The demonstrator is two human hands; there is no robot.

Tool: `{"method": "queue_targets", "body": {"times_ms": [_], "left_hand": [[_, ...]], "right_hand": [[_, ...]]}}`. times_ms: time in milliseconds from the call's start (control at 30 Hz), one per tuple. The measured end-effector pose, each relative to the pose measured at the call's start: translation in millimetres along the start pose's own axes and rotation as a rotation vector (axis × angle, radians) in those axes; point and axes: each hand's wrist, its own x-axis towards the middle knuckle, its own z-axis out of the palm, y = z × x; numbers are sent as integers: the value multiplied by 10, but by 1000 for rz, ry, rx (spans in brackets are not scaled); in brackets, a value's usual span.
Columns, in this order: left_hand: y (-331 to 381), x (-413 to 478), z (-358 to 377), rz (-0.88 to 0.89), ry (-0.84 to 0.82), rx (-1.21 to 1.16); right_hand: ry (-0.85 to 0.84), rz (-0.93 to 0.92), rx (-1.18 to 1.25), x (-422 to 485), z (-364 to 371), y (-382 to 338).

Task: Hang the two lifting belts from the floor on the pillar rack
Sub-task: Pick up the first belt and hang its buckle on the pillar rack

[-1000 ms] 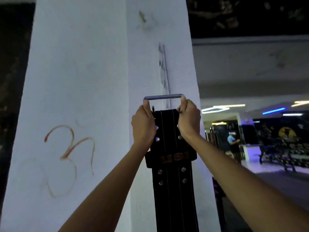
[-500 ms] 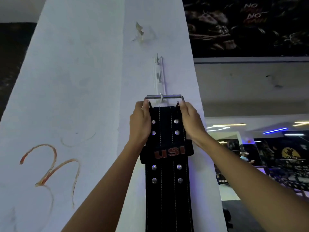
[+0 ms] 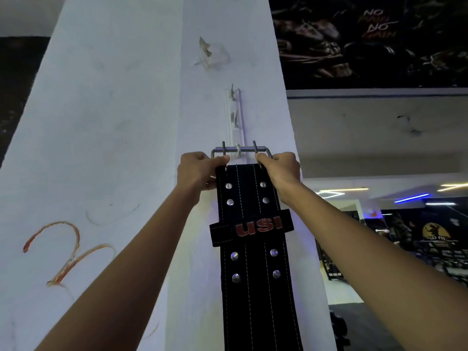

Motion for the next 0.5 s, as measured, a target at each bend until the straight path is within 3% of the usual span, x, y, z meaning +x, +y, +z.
{"method": "queue_targets", "body": {"times_ms": [100, 233, 433, 500], "left_hand": [[28, -36, -7, 2, -18, 22], [-85, -397, -44, -9, -62, -70], [-994, -1676, -13, 32, -45, -91], [-1365, -2195, -2, -36, -74, -70]], "right_hand": [[-48, 20, 42, -53, 34, 71], [-261, 44, 256, -329, -159, 81], [-255, 44, 307, -1537, -415, 938], [-246, 109, 306, -2149, -483, 1268]]}}
